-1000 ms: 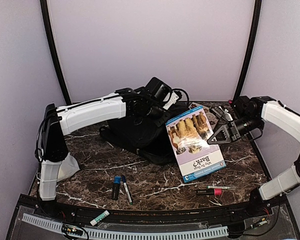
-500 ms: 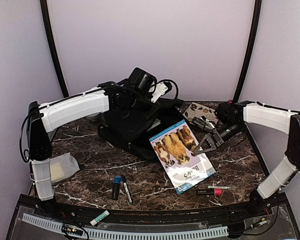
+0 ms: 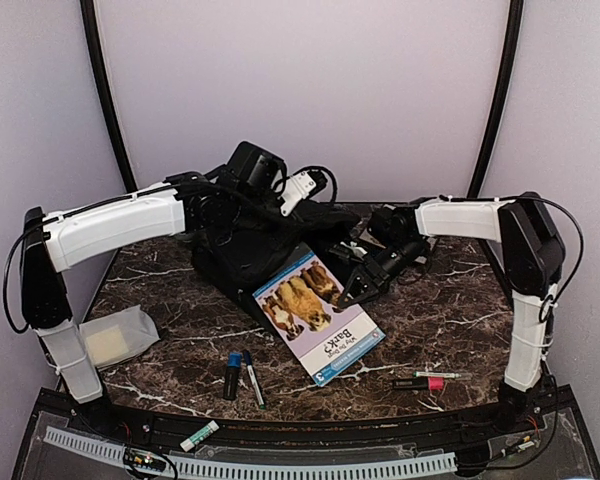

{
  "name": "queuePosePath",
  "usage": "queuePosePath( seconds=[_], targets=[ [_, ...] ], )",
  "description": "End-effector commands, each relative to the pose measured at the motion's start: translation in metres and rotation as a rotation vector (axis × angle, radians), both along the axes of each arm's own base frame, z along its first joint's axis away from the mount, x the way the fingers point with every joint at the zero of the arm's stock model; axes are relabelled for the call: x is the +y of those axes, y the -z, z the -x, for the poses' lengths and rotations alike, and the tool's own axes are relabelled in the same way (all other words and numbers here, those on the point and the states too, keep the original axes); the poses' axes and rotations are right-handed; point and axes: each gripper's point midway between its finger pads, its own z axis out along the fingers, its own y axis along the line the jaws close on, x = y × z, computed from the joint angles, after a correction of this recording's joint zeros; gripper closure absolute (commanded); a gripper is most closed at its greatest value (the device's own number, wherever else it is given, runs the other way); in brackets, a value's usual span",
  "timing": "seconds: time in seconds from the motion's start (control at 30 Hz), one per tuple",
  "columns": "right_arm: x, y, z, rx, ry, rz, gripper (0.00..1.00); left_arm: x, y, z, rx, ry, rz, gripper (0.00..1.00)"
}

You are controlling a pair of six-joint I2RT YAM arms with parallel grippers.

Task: Pack the student bag
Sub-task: Place the book in the largest pocket of the bag.

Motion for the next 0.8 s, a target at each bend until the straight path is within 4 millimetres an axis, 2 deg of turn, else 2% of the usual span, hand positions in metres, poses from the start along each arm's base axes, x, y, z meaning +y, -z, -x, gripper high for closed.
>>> queuePosePath(
  seconds=[0.0, 0.3, 0.5, 0.67, 0.77],
  targets=[
    [0.021, -0.001, -0.014, 0.080, 0.045, 0.012, 1.00, -0.008, -0.081, 0.013, -0.117, 0.054, 0.243, 1.00],
    [0.055, 0.026, -0.069, 0.177, 0.213, 0.040, 1.00, -0.020, -0.087, 0.044, -0.119, 0.118, 0.285, 1.00],
    [0.076, 0.044, -0.104, 0.179, 0.273, 0.027, 1.00, -0.020, -0.090, 0.053, -0.120, 0.140, 0.292, 1.00],
    [0.083, 0.064, -0.126, 0.175, 0.333, 0.054, 1.00, -0.021, -0.088, 0.058, -0.103, 0.165, 0.285, 1.00],
    [0.073, 0.088, -0.142, 0.172, 0.396, 0.135, 1.00, -0.022, -0.088, 0.059, -0.101, 0.173, 0.283, 1.00]
  ],
)
